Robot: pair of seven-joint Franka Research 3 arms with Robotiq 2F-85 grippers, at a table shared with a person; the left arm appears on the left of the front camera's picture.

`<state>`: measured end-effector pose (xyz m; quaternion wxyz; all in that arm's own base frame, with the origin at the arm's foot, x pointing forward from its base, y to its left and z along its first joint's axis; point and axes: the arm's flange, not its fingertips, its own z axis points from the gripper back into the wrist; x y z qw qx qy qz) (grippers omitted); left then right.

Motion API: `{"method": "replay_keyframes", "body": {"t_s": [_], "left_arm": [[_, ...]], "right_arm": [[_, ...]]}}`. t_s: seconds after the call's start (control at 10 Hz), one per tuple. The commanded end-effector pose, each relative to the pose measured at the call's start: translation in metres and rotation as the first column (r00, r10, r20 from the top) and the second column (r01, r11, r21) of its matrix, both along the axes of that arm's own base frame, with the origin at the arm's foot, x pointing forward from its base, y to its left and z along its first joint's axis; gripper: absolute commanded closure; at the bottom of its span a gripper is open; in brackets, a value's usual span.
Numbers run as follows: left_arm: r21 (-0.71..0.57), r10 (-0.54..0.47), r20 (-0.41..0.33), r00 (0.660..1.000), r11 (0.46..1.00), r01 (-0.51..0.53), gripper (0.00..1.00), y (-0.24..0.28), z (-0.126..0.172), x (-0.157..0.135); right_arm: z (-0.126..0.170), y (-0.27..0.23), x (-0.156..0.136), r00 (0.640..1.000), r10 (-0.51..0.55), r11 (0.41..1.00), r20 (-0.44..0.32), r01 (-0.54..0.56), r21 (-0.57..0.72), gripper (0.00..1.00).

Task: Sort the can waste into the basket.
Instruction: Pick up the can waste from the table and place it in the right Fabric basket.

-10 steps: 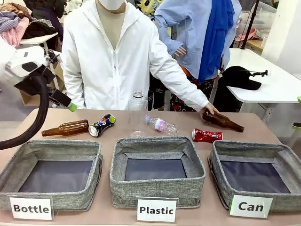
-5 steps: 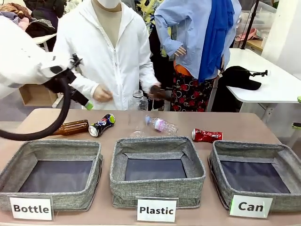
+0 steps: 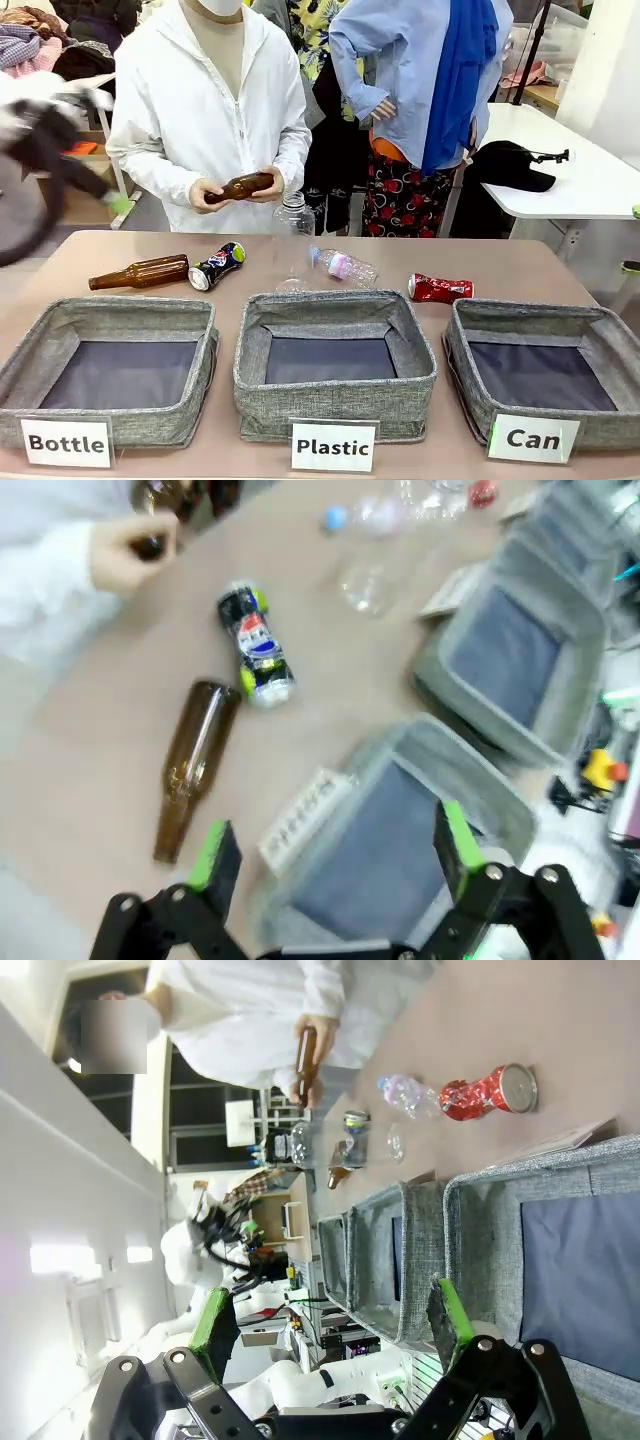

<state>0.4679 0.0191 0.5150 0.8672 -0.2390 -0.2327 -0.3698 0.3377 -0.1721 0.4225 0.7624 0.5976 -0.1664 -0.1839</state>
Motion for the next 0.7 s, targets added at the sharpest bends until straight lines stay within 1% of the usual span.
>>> {"method": "replay_keyframes", "body": {"t_s": [0.0,0.1,0.2,0.3,0.4,0.5,0.6], "left_arm": [[-0.093,0.155,0.000,0.988,0.984,-0.154,0.00,0.101,0.041,-0.079],[-0.160,0.273,-0.026,0.962,0.948,-0.274,0.00,0.148,0.057,-0.102],[-0.241,0.219,-0.036,0.975,0.945,-0.221,0.00,0.188,0.069,-0.129],[-0.325,0.388,-0.069,0.919,0.862,-0.389,0.00,0.233,0.068,-0.155],[-0.391,0.402,-0.087,0.912,0.828,-0.402,0.00,0.261,0.060,-0.179],[-0.424,0.448,-0.096,0.889,0.789,-0.444,0.00,0.286,0.051,-0.200],[-0.468,0.453,-0.080,0.888,0.770,-0.435,0.00,0.301,0.039,-0.224]], "right_arm": [[0.001,-0.001,0.000,1.000,0.009,1.000,0.028,-0.009,-0.004,0.00],[0.001,-0.001,0.000,1.000,0.009,1.000,0.028,-0.009,-0.004,0.00],[0.001,-0.001,0.000,1.000,0.009,1.000,0.028,-0.009,-0.004,0.00],[0.001,-0.001,0.000,1.000,0.009,1.000,0.028,-0.009,-0.004,0.00],[0.001,-0.001,0.000,1.000,0.009,1.000,0.028,-0.009,-0.004,0.00],[0.001,-0.001,0.000,1.000,0.009,1.000,0.028,-0.009,-0.004,0.00],[0.001,-0.001,0.000,1.000,0.009,1.000,0.028,-0.009,-0.004,0.00]]}}
